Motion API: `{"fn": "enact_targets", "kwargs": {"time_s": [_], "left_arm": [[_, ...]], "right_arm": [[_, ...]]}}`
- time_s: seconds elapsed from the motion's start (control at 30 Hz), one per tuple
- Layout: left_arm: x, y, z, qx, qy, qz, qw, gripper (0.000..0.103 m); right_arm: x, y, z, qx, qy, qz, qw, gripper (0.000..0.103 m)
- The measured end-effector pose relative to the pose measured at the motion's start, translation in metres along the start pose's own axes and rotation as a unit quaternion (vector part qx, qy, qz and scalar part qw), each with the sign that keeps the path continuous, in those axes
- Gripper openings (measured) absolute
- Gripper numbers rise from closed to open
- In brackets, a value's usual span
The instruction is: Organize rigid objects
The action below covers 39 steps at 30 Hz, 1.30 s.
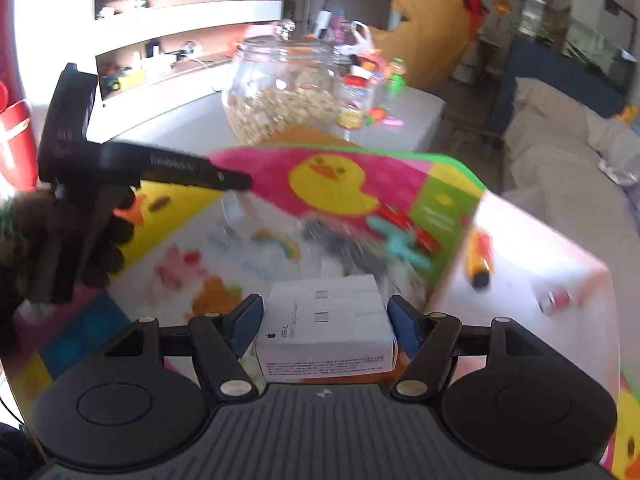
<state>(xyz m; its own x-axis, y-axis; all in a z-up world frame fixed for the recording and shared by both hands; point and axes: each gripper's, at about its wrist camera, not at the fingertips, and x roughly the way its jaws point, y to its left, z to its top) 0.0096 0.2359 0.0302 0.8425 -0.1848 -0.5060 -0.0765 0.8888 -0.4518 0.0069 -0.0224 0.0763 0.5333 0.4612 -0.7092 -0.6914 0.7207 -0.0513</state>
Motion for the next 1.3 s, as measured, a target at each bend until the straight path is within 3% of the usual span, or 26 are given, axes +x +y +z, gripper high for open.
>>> {"fn": "enact_targets", "kwargs": {"time_s": [0.1,0.23,0.37,0.43,0.57,0.7,0.77,0.87,1.0,1.17,1.3], "left_arm": [[0.002,-0.011,-0.006,0.038,0.004,0.015,0.9991,0.038],[-0.005,-0.030,-0.014,0.080,0.000,0.031,0.9963,0.039],[-0.016,-0.049,-0.021,0.105,0.005,0.005,0.9944,0.039],[-0.019,-0.056,-0.025,0.103,0.021,-0.015,0.9944,0.039],[-0.020,-0.073,-0.034,0.115,0.024,-0.018,0.9929,0.039],[-0.018,-0.078,-0.036,0.108,0.034,-0.020,0.9934,0.039],[-0.020,-0.081,-0.038,0.119,0.038,-0.014,0.9921,0.039],[-0.019,-0.087,-0.046,0.153,0.065,-0.013,0.9860,0.039],[-0.020,-0.090,-0.065,0.174,0.103,-0.037,0.9788,0.039],[-0.036,-0.083,-0.070,0.177,0.091,-0.021,0.9798,0.039],[-0.053,-0.076,-0.068,0.178,0.081,-0.016,0.9806,0.039]], "right_arm": [[-0.003,-0.018,-0.025,0.059,0.010,-0.001,0.998,0.064],[-0.001,-0.026,-0.044,0.074,0.010,-0.016,0.997,0.065],[-0.005,-0.025,-0.062,0.062,-0.004,-0.024,0.998,0.072],[-0.005,-0.030,-0.068,0.088,-0.007,-0.015,0.996,0.074],[0.002,-0.040,-0.074,0.186,0.002,0.092,0.978,0.077],[0.007,-0.029,-0.073,0.205,-0.007,0.189,0.960,0.077],[0.004,-0.020,-0.070,0.180,-0.017,0.178,0.967,0.077],[-0.002,-0.008,-0.066,0.128,-0.042,0.109,0.985,0.077],[-0.008,-0.002,-0.055,0.079,-0.073,0.063,0.992,0.077],[0.001,0.000,-0.024,0.061,-0.089,0.069,0.992,0.077],[0.030,0.013,0.010,0.037,-0.073,0.081,0.993,0.074]]}}
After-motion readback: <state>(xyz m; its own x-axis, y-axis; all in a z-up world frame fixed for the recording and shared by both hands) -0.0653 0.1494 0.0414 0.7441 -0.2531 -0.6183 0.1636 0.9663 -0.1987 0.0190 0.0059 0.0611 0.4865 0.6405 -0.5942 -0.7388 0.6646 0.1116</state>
